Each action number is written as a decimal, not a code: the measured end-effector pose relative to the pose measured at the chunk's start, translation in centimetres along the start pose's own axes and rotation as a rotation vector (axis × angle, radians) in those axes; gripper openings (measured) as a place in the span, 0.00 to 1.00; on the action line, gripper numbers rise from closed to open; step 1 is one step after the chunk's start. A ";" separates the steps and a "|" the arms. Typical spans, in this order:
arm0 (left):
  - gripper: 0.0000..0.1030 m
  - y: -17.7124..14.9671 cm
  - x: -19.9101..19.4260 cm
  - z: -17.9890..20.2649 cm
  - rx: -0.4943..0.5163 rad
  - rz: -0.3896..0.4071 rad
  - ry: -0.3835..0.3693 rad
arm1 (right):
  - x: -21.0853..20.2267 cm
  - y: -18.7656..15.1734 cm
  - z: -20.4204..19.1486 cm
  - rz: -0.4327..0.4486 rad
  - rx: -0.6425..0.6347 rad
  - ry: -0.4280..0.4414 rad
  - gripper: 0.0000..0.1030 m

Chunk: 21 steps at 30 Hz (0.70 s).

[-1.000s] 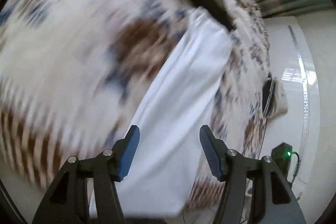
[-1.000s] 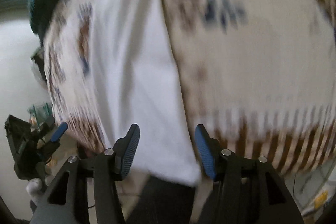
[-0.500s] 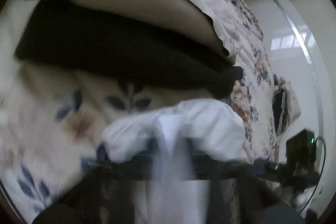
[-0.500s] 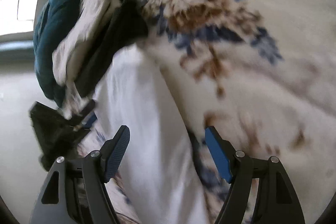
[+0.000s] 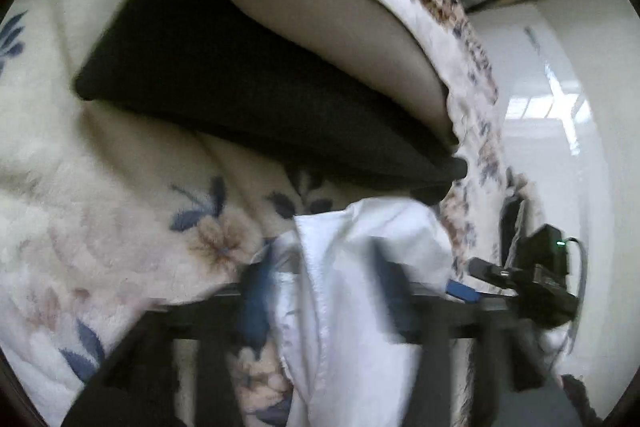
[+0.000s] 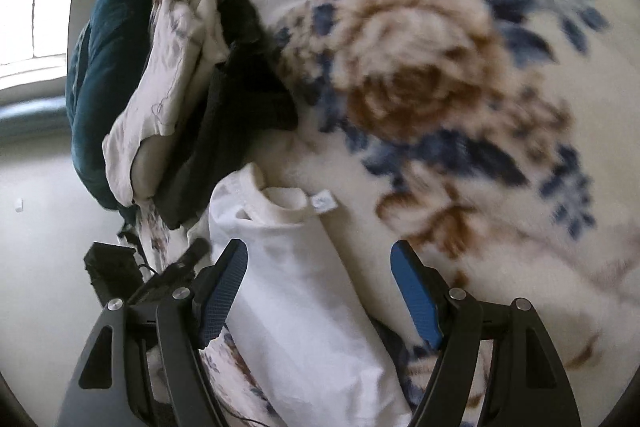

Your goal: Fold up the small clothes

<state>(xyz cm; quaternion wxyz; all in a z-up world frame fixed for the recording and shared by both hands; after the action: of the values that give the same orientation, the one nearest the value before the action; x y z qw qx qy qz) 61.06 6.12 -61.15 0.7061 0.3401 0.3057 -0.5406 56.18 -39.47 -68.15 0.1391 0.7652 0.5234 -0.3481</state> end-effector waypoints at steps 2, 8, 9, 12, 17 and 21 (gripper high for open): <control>0.73 -0.1 0.3 -0.9 -0.029 0.001 -0.030 | 1.2 0.5 -0.2 -0.041 -0.024 -0.002 0.76; 0.73 0.8 3.4 -0.4 0.032 -0.044 -0.037 | 5.7 2.7 -1.3 -0.130 -0.079 0.007 0.77; 0.73 1.0 3.5 0.3 0.058 -0.039 -0.031 | 6.2 3.0 -1.7 -0.138 -0.090 0.014 0.78; 0.58 1.2 3.9 1.9 0.142 -0.034 -0.014 | 7.1 3.3 -2.8 -0.153 -0.123 0.052 0.75; 0.06 1.3 4.4 2.0 0.163 -0.058 -0.039 | 8.5 2.8 -4.1 -0.174 -0.157 0.056 0.31; 0.05 1.0 2.9 3.2 0.204 -0.031 -0.040 | 8.1 1.9 -5.5 -0.137 -0.198 0.046 0.15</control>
<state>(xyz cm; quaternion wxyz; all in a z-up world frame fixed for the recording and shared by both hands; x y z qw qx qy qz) 62.88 2.09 -61.52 0.6655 0.3947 0.2399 -0.5864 61.73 -31.37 -70.02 0.1778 0.7179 0.6095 -0.2857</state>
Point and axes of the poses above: each gripper's, at about its wrist camera, not at the fingertips, and x roughly the way its jaws point, z to its right, y to its top, the point moved 1 cm from there along x, roughly the way its jaws point, and after that the axes turned 4 degrees about y, right-handed, at the moved point
